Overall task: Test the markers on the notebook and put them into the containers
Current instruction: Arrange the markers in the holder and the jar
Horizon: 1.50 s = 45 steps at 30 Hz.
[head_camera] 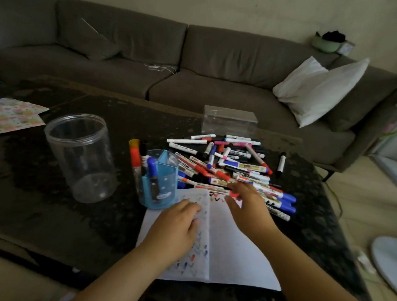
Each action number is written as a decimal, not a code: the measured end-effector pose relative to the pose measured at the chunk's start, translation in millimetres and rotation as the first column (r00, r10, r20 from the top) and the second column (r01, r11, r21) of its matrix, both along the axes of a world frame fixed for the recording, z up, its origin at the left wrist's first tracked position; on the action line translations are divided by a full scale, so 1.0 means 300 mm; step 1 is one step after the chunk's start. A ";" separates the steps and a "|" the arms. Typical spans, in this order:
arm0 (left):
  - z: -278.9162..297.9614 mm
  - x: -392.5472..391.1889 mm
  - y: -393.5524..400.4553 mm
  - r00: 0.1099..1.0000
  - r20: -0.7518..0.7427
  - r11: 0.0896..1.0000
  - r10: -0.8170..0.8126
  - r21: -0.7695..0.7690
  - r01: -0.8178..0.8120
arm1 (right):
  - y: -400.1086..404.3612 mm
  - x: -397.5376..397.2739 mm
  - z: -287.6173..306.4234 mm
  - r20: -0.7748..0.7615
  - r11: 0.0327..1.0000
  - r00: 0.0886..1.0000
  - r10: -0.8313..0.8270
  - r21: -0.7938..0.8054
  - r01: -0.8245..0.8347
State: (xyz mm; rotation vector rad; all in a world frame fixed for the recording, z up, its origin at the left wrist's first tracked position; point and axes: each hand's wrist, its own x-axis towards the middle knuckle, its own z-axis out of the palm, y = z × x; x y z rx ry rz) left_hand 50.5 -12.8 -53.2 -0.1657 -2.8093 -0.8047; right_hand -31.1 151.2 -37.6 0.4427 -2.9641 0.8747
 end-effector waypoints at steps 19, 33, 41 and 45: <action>-0.063 -0.132 0.258 0.993 -0.056 0.992 -0.105 0.065 0.109 | 0.346 -0.130 -0.071 -0.017 0.845 0.963 -0.269 0.475 0.245; 0.114 -0.041 0.219 0.991 0.065 0.858 0.113 0.496 -0.131 | 0.194 0.102 0.147 0.375 0.647 0.927 0.003 -0.708 0.284; 0.158 0.011 0.207 0.874 0.361 0.284 -0.326 0.919 -0.274 | 0.088 0.254 0.150 0.551 0.334 0.735 0.396 -0.832 0.444; 0.149 0.032 0.184 0.851 0.246 0.127 -0.465 0.969 -0.211 | 0.073 0.273 0.156 0.614 0.241 0.621 0.488 -0.778 0.580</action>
